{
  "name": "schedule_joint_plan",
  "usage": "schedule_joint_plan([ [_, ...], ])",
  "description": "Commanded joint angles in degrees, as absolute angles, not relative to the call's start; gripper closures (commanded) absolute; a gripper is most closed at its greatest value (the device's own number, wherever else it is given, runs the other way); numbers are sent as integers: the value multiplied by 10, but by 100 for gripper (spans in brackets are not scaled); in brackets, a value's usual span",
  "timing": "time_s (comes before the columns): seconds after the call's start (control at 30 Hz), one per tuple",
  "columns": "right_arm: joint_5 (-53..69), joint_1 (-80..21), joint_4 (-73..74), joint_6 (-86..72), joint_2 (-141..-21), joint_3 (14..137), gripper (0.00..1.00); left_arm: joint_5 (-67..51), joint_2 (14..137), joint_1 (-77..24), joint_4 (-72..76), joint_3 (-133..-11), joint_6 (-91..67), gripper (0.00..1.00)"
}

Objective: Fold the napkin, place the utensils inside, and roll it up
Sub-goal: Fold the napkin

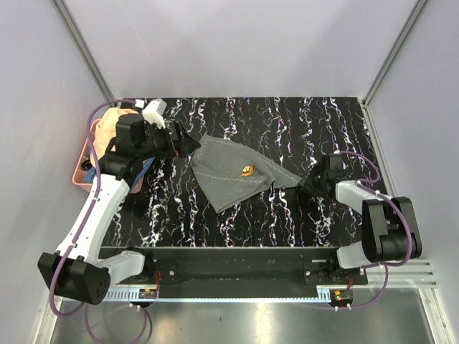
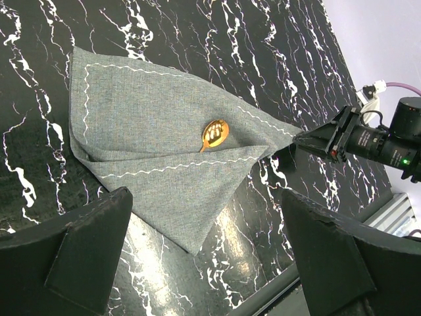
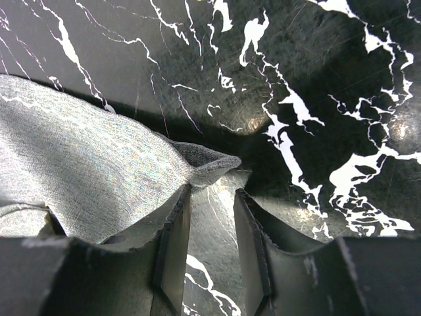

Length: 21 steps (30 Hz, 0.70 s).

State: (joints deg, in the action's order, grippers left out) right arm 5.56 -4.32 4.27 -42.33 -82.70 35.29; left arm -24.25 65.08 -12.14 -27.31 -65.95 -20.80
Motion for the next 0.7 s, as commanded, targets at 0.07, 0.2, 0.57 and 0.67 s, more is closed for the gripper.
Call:
schedule_joint_plan([
  [0.07,32,-40,26,-425,-838,375,60,-262,640,-125,-251,-657,-206,1],
  [0.2,29,-39,24,-423,-861,381,63,-261,640,-126,-251,-657,-205,1],
  [0.57,41,-36,16,-422,-917,407,80,-259,639,-126,-251,-657,-204,1],
  [0.67,45,-34,17,-423,-919,409,88,-258,639,-126,-251,-657,-203,1],
])
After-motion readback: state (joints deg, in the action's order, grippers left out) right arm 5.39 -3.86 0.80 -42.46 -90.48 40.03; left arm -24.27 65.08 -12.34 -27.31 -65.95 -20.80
